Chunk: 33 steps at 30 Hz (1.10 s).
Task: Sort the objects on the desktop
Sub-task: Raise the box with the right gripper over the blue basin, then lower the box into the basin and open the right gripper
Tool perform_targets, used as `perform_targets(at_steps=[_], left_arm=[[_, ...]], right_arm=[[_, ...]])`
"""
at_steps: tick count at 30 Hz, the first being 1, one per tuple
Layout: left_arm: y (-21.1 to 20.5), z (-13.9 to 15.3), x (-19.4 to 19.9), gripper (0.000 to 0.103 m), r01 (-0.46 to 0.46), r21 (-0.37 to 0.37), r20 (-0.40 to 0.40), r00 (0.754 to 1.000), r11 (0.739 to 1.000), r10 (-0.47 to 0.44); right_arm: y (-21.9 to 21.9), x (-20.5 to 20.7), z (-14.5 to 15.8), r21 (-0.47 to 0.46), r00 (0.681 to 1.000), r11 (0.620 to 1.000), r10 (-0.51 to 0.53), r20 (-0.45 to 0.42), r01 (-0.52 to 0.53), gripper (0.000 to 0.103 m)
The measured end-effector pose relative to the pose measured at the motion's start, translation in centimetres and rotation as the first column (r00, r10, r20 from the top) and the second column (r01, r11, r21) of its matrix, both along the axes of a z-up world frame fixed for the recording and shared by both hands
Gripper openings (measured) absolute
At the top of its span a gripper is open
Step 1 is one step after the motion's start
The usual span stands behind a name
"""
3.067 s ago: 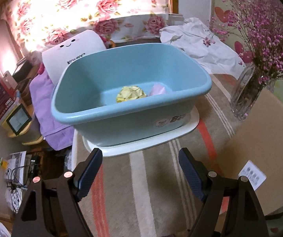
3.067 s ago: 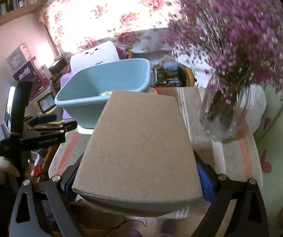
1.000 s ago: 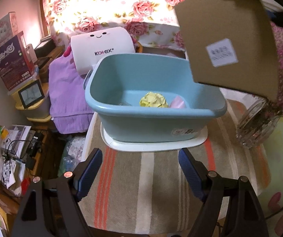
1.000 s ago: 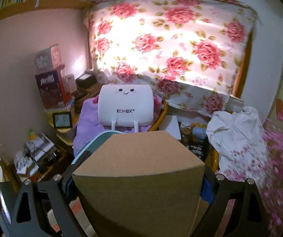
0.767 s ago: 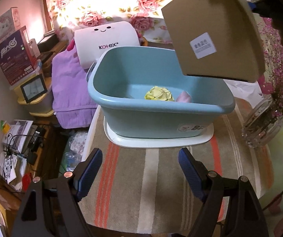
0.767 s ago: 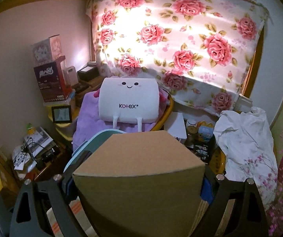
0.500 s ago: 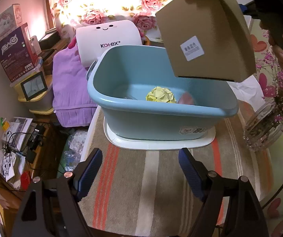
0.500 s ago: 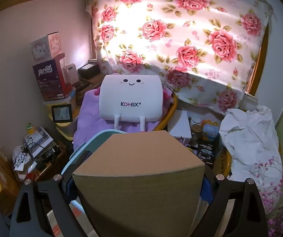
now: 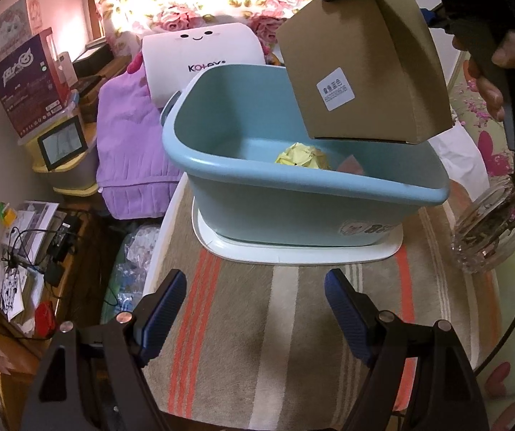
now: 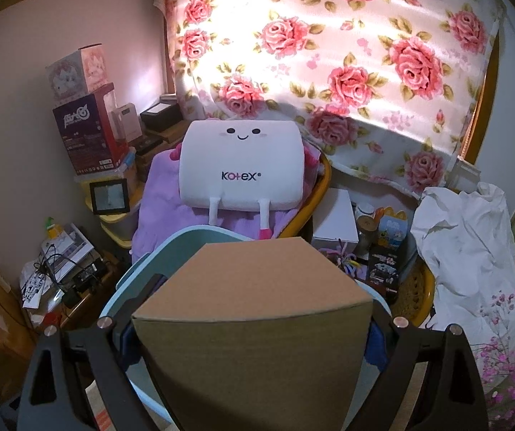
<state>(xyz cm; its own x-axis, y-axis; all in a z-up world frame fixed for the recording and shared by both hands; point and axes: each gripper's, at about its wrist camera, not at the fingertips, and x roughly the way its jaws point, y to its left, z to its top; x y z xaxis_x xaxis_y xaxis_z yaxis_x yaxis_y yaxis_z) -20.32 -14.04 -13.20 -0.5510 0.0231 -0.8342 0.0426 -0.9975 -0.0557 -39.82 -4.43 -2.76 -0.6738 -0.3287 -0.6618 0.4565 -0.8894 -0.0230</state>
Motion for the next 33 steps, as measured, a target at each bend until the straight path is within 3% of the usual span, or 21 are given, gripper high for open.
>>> perform_targets(at_steps=[19,33], left_arm=[[0.6,-1.7,-0.7,0.083,0.019,-0.002,0.032,0.999,1.000,-0.019],[0.6,-1.6,-0.6,0.083,0.018,0.004,0.025,1.000,1.000,-0.018]], right_arm=[[0.6,-1.4,-4.2,0.028,0.997,0.999,-0.034,0.063,0.033,0.096],[1.3,-1.2,-4.7,0.029,0.994,0.997,-0.077,0.079,0.075,0.096]])
